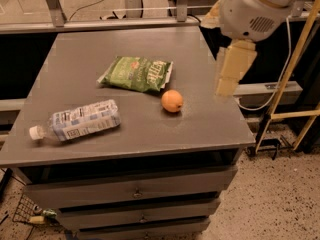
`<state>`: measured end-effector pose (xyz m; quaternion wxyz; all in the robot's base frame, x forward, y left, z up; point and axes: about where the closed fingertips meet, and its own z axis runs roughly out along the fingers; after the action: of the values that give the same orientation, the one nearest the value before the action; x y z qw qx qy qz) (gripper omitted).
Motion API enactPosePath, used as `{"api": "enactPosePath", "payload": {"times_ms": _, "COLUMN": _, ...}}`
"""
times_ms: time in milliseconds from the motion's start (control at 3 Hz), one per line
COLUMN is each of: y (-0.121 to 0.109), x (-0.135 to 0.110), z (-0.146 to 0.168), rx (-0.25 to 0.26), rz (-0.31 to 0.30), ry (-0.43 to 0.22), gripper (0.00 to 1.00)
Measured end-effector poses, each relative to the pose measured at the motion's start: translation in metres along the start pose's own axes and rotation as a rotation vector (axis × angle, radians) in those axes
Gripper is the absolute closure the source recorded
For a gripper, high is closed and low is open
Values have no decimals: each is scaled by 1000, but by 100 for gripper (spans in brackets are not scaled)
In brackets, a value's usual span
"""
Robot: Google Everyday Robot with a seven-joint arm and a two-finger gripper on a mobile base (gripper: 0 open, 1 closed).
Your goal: Place blue plastic bottle upright
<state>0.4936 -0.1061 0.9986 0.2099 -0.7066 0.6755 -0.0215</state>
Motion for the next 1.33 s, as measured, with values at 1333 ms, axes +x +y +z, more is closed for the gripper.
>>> {"api": "enactPosePath", "payload": {"times_ms": 1333, "y": -22, "x": -141, "z": 56, "rx": -169, "rz": -336, "ry": -88, "gripper": 0}}
